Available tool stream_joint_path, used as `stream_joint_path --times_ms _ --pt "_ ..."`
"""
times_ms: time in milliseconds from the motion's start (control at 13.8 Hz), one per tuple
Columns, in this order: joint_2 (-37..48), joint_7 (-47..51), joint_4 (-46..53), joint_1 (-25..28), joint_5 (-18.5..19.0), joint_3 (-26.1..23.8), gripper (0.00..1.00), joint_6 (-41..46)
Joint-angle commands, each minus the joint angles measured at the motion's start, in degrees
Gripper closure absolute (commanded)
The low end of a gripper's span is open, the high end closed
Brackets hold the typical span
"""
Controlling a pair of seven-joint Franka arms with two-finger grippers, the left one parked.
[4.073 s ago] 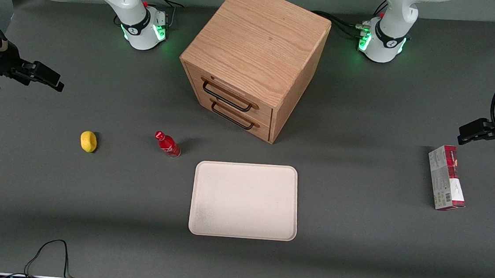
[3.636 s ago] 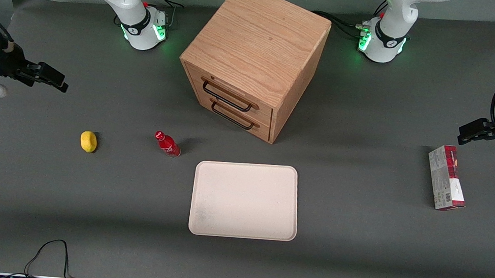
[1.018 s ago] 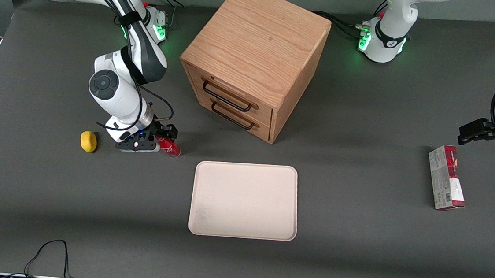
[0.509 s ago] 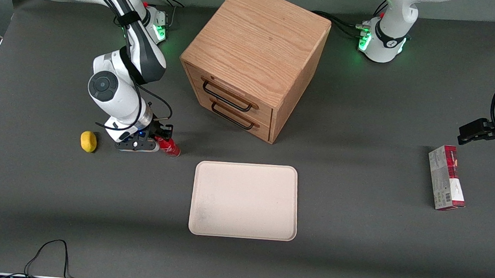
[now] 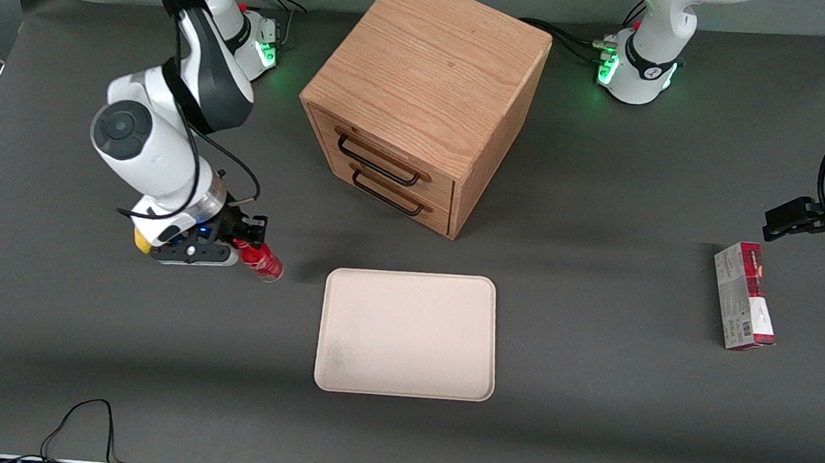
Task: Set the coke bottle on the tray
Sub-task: 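Close the right gripper around the bottle's body and lift it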
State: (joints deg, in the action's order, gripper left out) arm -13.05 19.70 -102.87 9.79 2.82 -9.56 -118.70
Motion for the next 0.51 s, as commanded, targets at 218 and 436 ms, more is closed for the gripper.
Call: stream_joint_path --times_ms 218,436 --pt "-17.32 0.96 40.92 0.40 3.33 -0.19 1.00 25.07" --pt "-24.36 1.92 51.60 2.33 3.33 -0.54 1.00 25.71"
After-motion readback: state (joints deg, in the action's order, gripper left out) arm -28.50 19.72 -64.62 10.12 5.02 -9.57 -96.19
